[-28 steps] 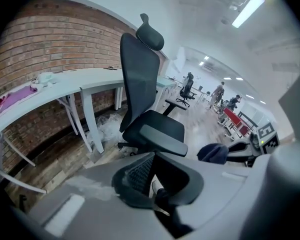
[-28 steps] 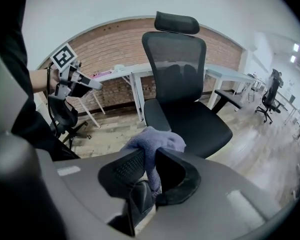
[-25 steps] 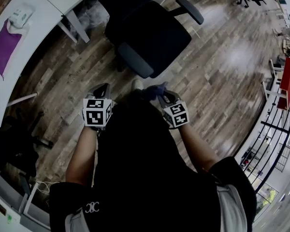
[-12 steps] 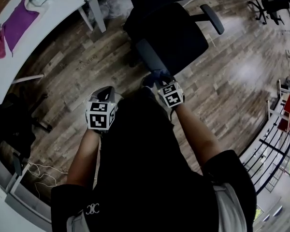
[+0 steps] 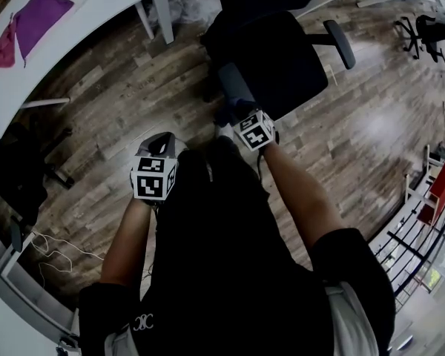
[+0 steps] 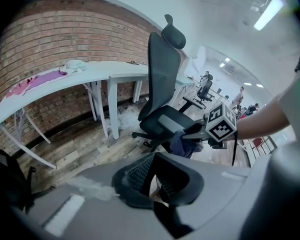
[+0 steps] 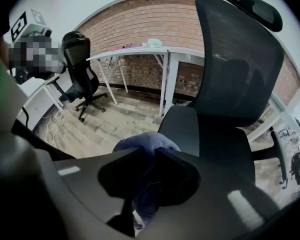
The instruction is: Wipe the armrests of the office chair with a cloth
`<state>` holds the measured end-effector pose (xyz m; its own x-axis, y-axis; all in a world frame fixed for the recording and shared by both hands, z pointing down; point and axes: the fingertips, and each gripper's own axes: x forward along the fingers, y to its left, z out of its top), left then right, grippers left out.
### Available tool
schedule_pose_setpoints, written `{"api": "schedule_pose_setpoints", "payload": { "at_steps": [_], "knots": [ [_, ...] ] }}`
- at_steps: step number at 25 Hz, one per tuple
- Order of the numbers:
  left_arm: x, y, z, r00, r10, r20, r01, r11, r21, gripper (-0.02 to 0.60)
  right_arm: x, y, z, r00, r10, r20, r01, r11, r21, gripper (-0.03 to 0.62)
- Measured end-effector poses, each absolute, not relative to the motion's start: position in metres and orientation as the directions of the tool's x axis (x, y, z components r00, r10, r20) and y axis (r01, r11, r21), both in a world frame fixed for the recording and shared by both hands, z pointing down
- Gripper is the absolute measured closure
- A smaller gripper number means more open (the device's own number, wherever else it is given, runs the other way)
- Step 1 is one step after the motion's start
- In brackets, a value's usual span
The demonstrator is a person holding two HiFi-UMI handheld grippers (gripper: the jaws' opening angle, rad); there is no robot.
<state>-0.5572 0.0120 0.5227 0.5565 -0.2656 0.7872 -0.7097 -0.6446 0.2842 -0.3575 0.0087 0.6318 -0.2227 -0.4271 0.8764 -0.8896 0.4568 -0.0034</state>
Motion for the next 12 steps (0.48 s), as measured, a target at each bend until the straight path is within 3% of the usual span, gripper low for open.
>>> {"api": "schedule_pose_setpoints", "payload": {
  "at_steps": [12],
  "knots": [
    [-0.572,0.006,0.512,0.455,-0.365,0.812,-0.836,-0.489,0.248,0.575,-0.377,-0.072,0.636,-0.286,-0.389,0.876,-0.773,0.633,0.029,0.513]
  ]
}}
